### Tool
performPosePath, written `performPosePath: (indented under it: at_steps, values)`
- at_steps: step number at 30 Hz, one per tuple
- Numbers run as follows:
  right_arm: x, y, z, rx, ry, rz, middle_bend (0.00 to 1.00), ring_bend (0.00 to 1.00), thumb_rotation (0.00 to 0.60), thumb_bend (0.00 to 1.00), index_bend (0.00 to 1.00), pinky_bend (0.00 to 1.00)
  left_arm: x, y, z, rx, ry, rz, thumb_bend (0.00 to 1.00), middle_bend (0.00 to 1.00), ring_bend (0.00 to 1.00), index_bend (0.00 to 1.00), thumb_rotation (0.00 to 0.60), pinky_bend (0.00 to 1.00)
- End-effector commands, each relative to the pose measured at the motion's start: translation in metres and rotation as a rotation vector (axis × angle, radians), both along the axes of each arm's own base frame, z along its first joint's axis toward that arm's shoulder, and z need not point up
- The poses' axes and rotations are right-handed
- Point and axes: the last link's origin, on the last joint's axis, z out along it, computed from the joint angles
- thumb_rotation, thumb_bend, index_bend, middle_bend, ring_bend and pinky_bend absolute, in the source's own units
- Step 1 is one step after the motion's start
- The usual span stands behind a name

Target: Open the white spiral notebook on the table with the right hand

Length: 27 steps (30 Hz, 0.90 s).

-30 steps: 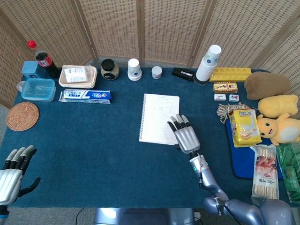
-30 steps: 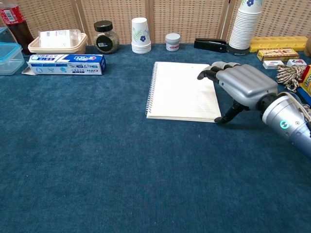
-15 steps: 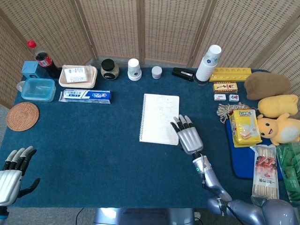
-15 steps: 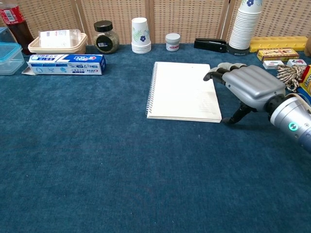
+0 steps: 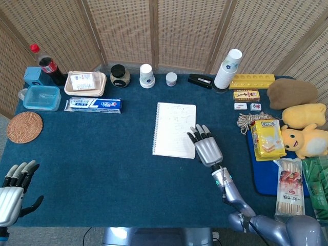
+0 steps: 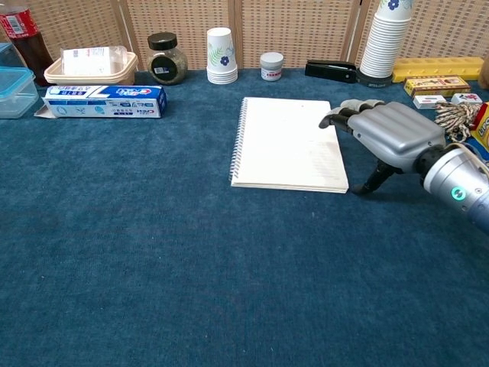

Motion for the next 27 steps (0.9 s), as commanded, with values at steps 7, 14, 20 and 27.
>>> performPosePath:
  at_steps: [7, 14, 20, 27]
  values:
    - [0.019, -0.008, -0.006, -0.007, -0.013, 0.029, 0.14, 0.03, 0.600, 0.16, 0.14, 0.12, -0.005, -0.001, 0.000, 0.004, -0.009, 0.014, 0.27, 0.07, 0.01, 0.11, 0.600, 0.00]
    - [0.037, -0.012, -0.008, -0.034, -0.060, 0.037, 0.14, 0.04, 0.600, 0.16, 0.14, 0.12, -0.008, -0.001, -0.002, 0.003, -0.022, 0.017, 0.27, 0.07, 0.01, 0.11, 0.600, 0.00]
    - [0.047, -0.019, -0.013, -0.059, -0.113, 0.010, 0.14, 0.04, 0.600, 0.16, 0.14, 0.12, -0.011, -0.003, -0.001, 0.011, -0.034, 0.021, 0.27, 0.07, 0.01, 0.11, 0.600, 0.00]
    - [0.068, -0.035, -0.010, -0.113, -0.183, 0.011, 0.14, 0.05, 0.600, 0.16, 0.14, 0.12, -0.014, -0.006, 0.001, 0.020, -0.043, 0.026, 0.27, 0.07, 0.01, 0.11, 0.600, 0.00]
